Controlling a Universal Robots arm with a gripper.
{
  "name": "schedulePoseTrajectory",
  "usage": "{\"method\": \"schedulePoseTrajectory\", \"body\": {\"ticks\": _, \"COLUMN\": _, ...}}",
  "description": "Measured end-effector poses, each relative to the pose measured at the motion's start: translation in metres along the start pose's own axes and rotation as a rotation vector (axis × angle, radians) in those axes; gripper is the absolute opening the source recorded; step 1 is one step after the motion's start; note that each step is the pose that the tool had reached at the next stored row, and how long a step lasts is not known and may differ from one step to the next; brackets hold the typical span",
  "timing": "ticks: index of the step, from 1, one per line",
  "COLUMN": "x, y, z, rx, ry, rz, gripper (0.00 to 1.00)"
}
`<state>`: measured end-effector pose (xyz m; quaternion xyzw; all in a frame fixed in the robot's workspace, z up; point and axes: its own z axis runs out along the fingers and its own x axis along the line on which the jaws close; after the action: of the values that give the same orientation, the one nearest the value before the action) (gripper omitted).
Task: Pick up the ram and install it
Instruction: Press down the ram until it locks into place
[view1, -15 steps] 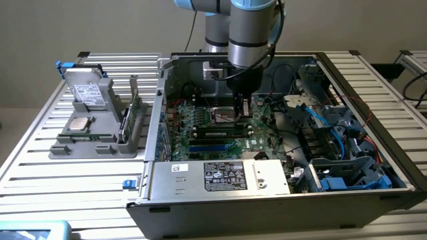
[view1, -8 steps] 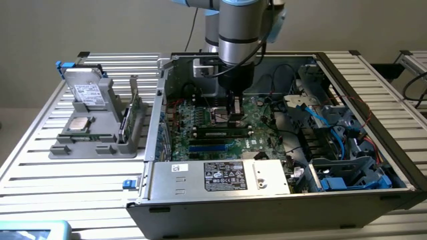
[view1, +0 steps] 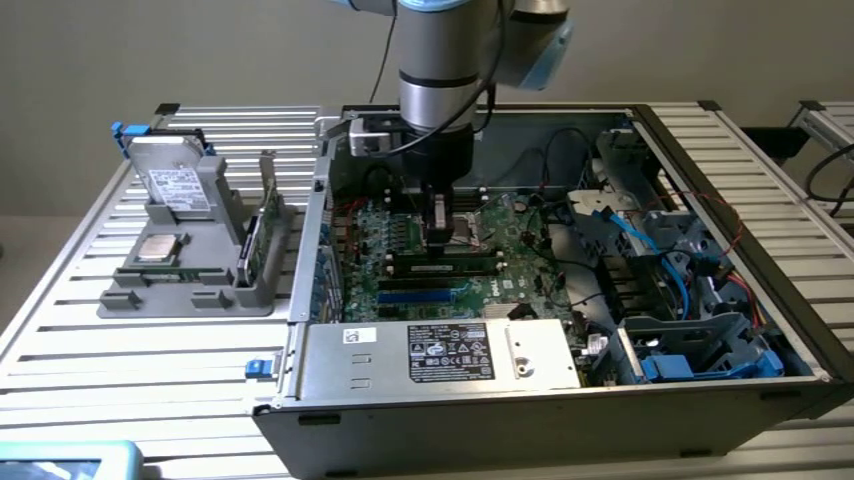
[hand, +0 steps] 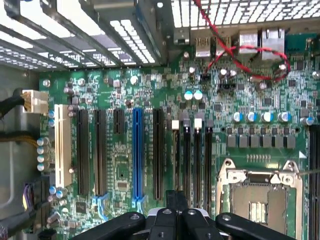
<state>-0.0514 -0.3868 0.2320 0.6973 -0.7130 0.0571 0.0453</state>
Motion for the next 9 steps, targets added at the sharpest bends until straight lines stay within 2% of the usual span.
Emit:
{"method": "schedulePoseTrajectory", "body": {"ticks": 2, "x": -0.0005, "y": 0.0049, "z": 0.0009, "rx": 0.0019, "ry": -0.0003, "rz": 0.000, "gripper": 0.11}}
{"method": "schedulePoseTrajectory", "body": {"ticks": 6, "x": -0.0061, "y": 0.0053, "z": 0.0027, "rx": 0.0018, "ry": 0.0000, "rz": 0.000, "gripper": 0.11}}
{"method": "schedulePoseTrajectory", "body": {"ticks": 9, "x": -0.0050, "y": 0.0053, "z": 0.0033, "rx": 0.0018, "ry": 0.0001, "rz": 0.000, "gripper": 0.11}}
